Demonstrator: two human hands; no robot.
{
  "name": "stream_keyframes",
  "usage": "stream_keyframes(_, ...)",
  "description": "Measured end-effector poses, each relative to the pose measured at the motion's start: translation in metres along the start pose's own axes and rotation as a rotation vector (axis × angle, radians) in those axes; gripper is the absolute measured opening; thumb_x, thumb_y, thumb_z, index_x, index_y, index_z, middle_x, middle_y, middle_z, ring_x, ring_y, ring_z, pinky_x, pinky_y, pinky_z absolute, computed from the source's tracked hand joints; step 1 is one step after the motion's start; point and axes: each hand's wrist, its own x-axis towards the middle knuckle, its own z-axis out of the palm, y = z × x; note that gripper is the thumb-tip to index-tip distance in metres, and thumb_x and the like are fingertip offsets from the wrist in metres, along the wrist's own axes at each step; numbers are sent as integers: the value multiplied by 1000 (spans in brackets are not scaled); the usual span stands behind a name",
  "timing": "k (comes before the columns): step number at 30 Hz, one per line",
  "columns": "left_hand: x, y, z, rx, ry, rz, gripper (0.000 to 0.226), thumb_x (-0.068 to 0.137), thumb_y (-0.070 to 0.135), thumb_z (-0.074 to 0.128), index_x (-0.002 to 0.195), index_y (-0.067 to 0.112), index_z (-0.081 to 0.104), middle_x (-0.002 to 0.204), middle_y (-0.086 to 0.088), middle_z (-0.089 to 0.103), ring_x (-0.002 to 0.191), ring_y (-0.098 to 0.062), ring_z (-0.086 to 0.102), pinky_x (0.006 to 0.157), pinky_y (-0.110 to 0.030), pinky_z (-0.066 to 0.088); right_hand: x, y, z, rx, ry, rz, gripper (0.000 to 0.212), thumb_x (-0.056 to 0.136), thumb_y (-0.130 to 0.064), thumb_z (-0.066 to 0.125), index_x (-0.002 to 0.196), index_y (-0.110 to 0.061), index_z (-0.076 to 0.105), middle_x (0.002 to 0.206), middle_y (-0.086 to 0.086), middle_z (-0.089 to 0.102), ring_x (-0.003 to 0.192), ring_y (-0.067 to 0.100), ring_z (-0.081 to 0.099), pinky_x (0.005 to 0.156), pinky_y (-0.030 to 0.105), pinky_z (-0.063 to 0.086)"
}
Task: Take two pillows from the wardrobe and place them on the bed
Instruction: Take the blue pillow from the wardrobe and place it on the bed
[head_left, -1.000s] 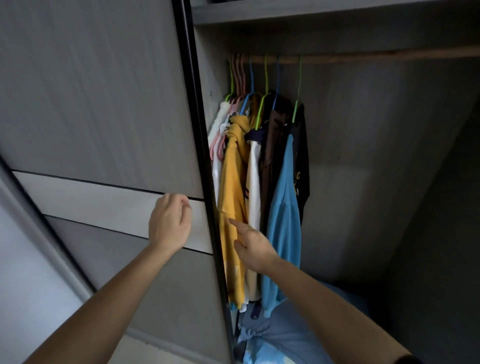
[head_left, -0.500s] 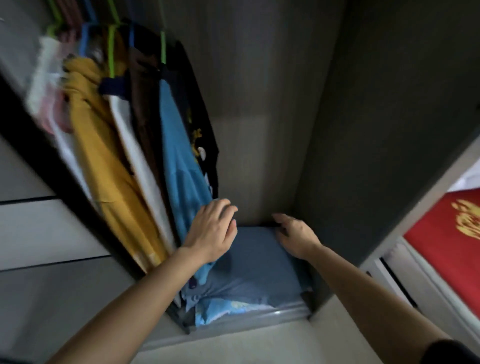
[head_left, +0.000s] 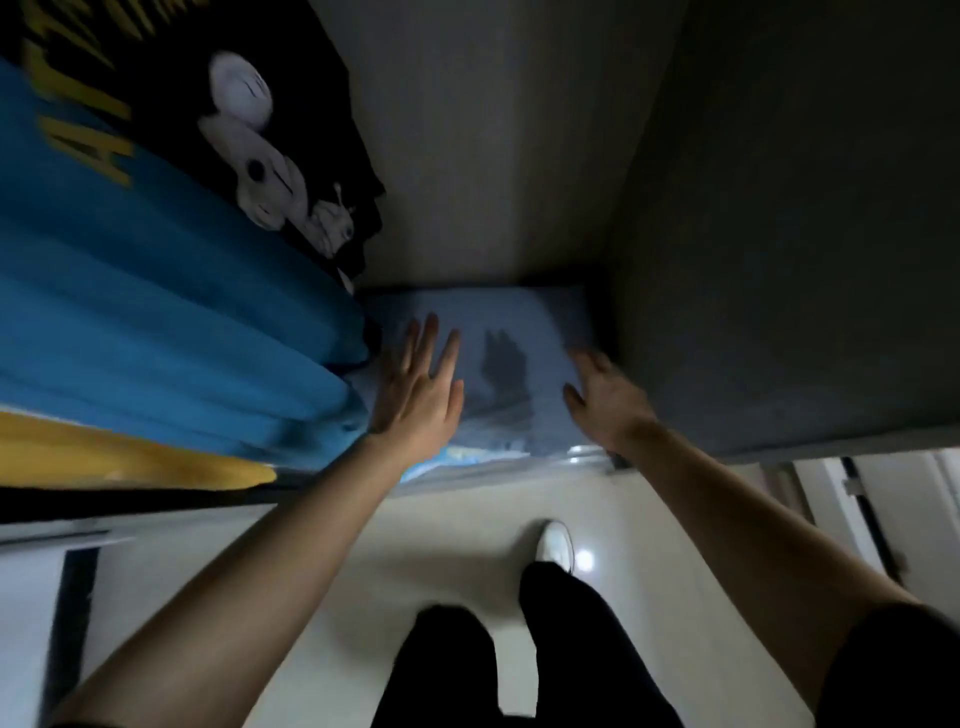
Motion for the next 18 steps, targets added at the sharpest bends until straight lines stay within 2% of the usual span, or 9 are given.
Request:
stream_keyframes(3, 19, -5, 55, -17, -71, -56, 64, 96, 32, 41, 155, 14, 20, 164, -15, 7, 150, -37, 11, 115, -57, 22, 31, 19, 42, -35, -99, -11, 64, 99, -32, 49, 156, -22, 21, 162, 10, 23, 143, 34, 33, 112, 45, 38)
stream_keyframes(6, 40, -15, 131, -46, -126, -104, 71, 93, 31, 49, 155, 15, 18, 164, -16, 8, 150, -37, 9, 116, -58, 20, 64, 44, 99, -109, -134, -58, 65, 99, -33, 48, 157, -20, 19, 164, 12, 17, 144, 35, 31, 109, 49, 40)
stream_keyframes(9, 59, -33, 223, -10, -223, -108, 84, 89, 31, 57, 156, 19, 9, 165, -14, 1, 151, -35, 2, 117, -60, 16, 92, 75, 174, -170, -150, -78, 69, 100, -33, 49, 158, -19, 13, 164, 15, 13, 144, 37, 31, 105, 48, 40)
stream_keyframes(13, 77, -68, 344, 70, -293, -102, 97, 79, 28, 67, 157, 19, 9, 164, -17, 1, 151, -38, 1, 116, -65, 15, 128, 115, 285, -183, -178, -70, 79, 99, -37, 49, 158, -20, 1, 165, 17, -1, 151, 37, 12, 119, 50, 25)
stream_keyframes(15, 84, -85, 399, 105, -275, -112, 100, 74, 27, 71, 156, 18, 14, 163, -19, 5, 150, -41, 4, 114, -67, 15, 146, 132, 336, -213, -149, -100, 85, 96, -41, 54, 158, -19, 2, 165, 19, -2, 151, 39, 2, 121, 55, 17)
stream_keyframes(18, 92, -110, 462, 193, -203, -77, 106, 68, 35, 74, 155, 20, 15, 162, -22, 8, 148, -44, 9, 112, -71, 16, 176, 148, 392, -327, -62, -190, 97, 85, -49, 65, 158, -16, 11, 163, 26, 3, 149, 48, 0, 118, 64, 11)
